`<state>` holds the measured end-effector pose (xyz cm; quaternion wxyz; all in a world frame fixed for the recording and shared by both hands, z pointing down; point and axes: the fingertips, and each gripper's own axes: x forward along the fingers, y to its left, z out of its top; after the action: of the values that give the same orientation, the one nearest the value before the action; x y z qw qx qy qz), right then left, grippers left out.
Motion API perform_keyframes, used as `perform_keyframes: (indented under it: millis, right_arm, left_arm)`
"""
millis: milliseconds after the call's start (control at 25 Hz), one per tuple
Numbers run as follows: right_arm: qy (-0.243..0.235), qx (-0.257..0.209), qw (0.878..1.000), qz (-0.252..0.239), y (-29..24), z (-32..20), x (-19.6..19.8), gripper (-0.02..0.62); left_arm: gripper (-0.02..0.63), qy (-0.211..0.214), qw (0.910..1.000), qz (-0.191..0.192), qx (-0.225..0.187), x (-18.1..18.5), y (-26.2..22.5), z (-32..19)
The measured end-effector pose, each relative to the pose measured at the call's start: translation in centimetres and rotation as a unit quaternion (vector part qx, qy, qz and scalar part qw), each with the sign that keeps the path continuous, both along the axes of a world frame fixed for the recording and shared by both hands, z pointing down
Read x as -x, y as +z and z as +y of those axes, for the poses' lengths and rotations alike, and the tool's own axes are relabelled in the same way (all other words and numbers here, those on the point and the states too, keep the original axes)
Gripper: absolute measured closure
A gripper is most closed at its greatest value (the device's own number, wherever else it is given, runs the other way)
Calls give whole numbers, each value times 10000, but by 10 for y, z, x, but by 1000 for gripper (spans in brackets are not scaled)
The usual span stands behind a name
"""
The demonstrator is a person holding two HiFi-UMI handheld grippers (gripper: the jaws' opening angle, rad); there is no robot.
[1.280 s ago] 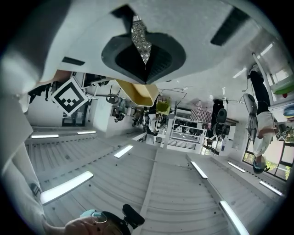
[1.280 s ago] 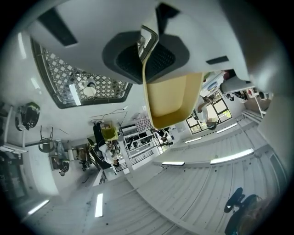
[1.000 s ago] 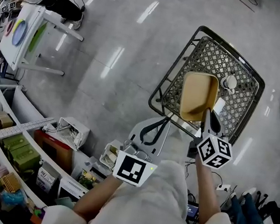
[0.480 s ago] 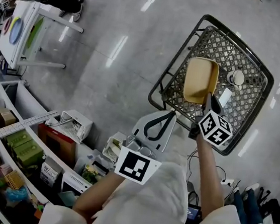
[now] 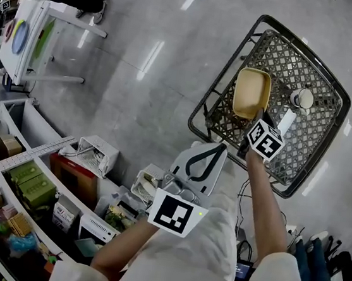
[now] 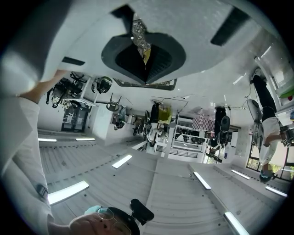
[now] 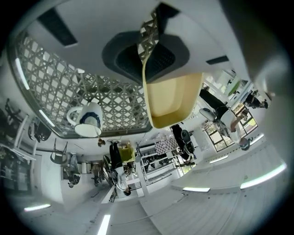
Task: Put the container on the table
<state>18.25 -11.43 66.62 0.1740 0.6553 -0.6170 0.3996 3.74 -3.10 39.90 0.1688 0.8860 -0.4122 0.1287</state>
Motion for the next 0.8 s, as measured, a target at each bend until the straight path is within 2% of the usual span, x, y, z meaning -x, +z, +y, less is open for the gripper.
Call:
perform_keyframes:
  millis: [600,800]
  right_arm:
    - [107,719,9972,188,61,-4,-3,566]
    - [194,745,9969,177,62,-4,-1,565]
  left_arm:
    - [583,45,9999,-129,50,5,11,3]
    - [583,32,9999,-159,34,11,9,6]
